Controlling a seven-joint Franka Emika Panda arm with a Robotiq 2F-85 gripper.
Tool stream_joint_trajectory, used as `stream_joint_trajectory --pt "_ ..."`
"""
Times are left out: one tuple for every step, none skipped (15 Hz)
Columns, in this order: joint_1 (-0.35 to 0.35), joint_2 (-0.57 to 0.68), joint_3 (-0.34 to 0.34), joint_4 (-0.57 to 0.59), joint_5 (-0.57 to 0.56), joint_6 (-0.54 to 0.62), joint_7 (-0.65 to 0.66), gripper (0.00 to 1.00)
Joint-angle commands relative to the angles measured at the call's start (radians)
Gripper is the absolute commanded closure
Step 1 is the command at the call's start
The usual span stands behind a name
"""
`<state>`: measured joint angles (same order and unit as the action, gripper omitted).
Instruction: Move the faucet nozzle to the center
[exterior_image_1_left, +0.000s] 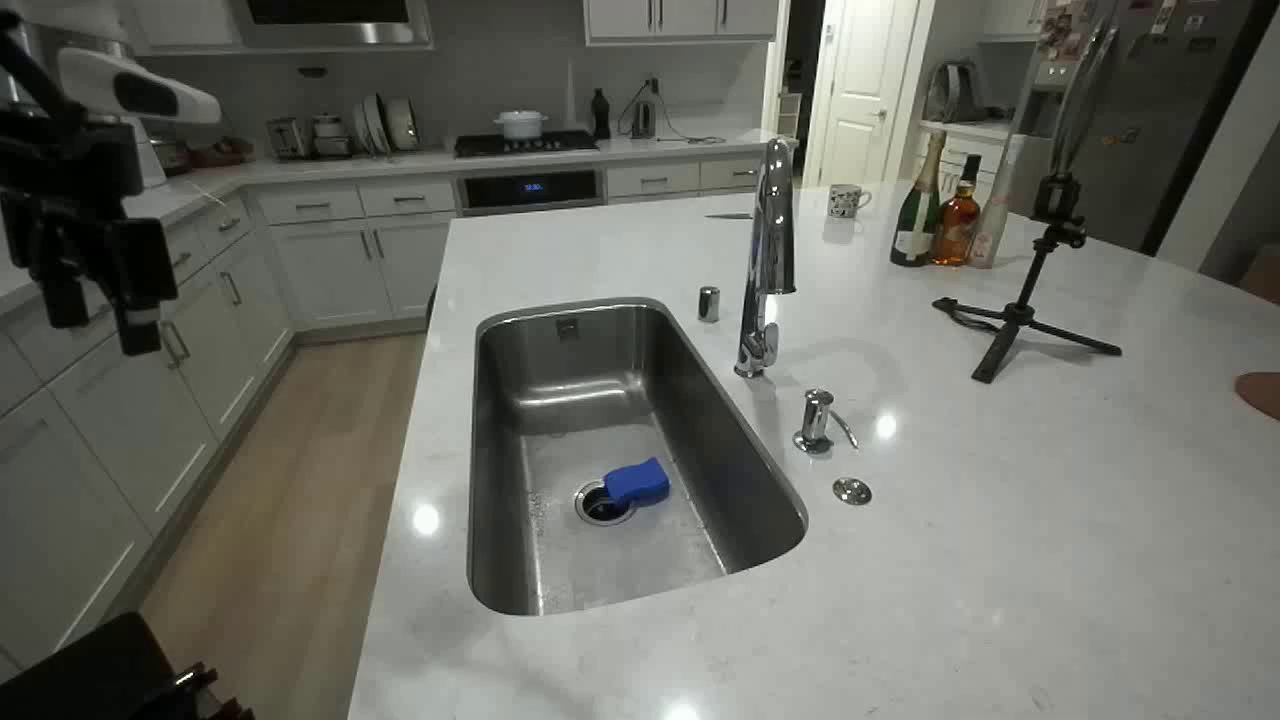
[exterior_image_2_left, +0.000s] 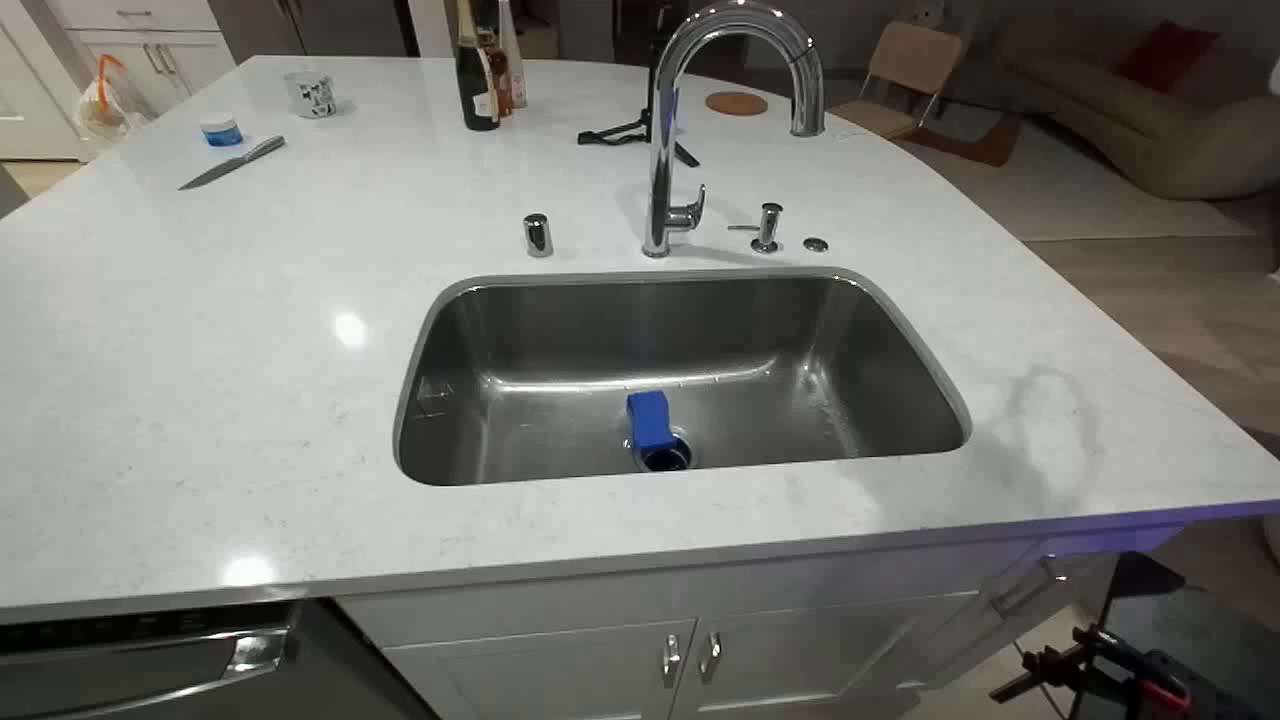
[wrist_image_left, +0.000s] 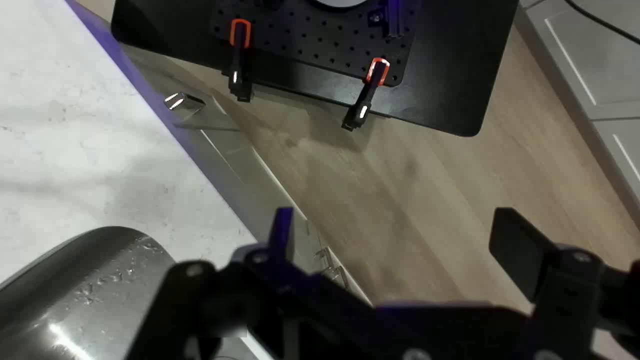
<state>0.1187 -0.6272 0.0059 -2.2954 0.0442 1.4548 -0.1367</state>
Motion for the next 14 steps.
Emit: stream_joint_trajectory --pt "-0.011 0.001 0.008 0.002 0.004 -0.002 -0.004 0.00" --pt "-0.011 0.001 0.008 0.003 0.004 -0.002 -0.004 0.00" --pt "-0.011 0.001 0.008 0.003 0.004 -0.002 -0.004 0.00" --pt "-0.011 0.001 0.008 0.003 0.004 -0.002 -0.004 0.00" --pt "-0.011 0.001 0.008 0.003 0.004 -0.002 -0.004 0.00" --pt "-0.011 0.001 0.008 0.003 0.004 -0.002 -0.004 0.00" --pt "-0.018 0.006 0.009 0.003 -0.003 0.013 0.007 0.00" --pt "-0.026 0.016 0.007 0.004 -0.011 0.036 0.013 0.00" --pt "-0.036 0.032 -0.001 0.012 -0.018 0.058 0.013 0.00" --pt "-0.047 0.044 -0.005 0.017 -0.028 0.080 0.017 0.00" --pt "-0.055 0.057 -0.013 0.024 -0.037 0.100 0.008 0.00" --pt "-0.068 0.069 -0.022 0.030 -0.053 0.132 0.005 0.00" --pt "-0.083 0.084 -0.030 0.036 -0.066 0.161 0.010 0.00" --pt "-0.095 0.098 -0.042 0.044 -0.081 0.184 0.007 0.00"
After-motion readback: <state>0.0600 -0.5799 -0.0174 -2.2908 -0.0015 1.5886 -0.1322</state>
